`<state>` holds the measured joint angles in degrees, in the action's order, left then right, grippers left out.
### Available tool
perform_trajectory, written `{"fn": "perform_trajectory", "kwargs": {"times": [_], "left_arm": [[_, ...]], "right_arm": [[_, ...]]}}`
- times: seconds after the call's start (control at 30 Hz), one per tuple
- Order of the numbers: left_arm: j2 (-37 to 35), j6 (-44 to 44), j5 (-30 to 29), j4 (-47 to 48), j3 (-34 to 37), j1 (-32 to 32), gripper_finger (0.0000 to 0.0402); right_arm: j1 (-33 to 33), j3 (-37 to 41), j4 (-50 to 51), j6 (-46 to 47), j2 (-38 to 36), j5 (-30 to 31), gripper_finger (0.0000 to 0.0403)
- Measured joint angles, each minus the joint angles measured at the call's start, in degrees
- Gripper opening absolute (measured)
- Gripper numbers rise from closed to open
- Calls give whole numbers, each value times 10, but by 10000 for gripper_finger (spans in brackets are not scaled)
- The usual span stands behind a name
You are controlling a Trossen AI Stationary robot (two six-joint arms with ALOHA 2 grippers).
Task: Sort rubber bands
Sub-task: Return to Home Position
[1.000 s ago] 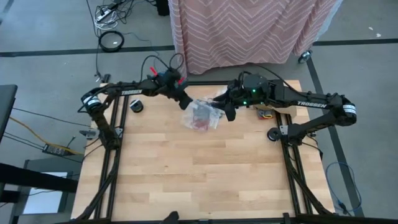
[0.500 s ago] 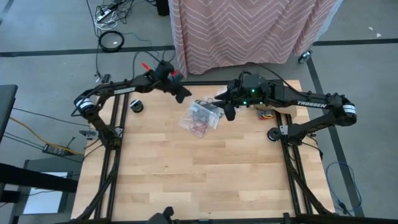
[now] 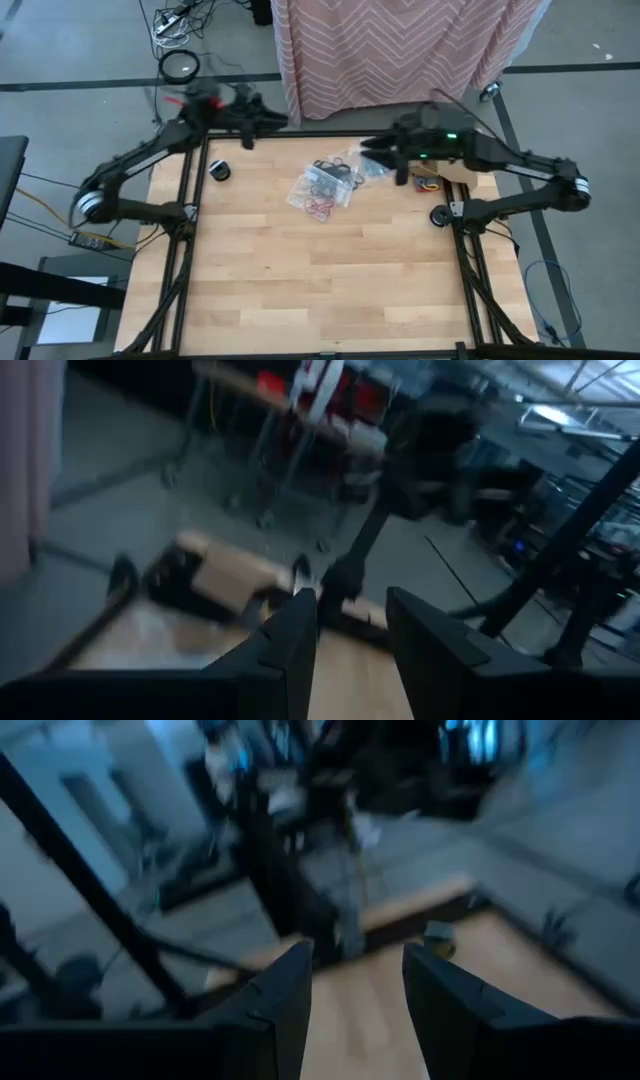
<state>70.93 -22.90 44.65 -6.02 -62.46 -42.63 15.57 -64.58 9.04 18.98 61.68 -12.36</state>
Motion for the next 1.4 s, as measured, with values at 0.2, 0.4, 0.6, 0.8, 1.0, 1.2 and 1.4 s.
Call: {"fn": "perform_trajectory", "kwargs": {"times": [0.2, 0.4, 0.6, 0.8, 1.0, 1.2, 1.4], "left_arm": [[-152, -3, -122, -10, 57, 40, 131], [-228, -1, -161, -8, 107, 61, 131], [-245, -20, -149, -3, 116, 61, 131], [-246, -43, -103, 35, 116, 59, 131], [-264, 15, 15, 88, 116, 59, 131], [-328, 45, 46, 89, 117, 59, 131], [-461, -4, -131, 127, 180, 59, 131]], "right_arm": [[-1, 106, -75, 37, -137, 64, 135], [-1, 178, -83, 105, -210, 93, 126], [-1, 182, -60, 84, -223, 98, 125], [-3, 182, -61, 112, -220, 100, 125], [-29, 182, -80, 30, -218, 118, 125], [-62, 182, -174, -58, -228, 124, 125], [-85, 182, -199, -121, -268, 188, 117]]}}
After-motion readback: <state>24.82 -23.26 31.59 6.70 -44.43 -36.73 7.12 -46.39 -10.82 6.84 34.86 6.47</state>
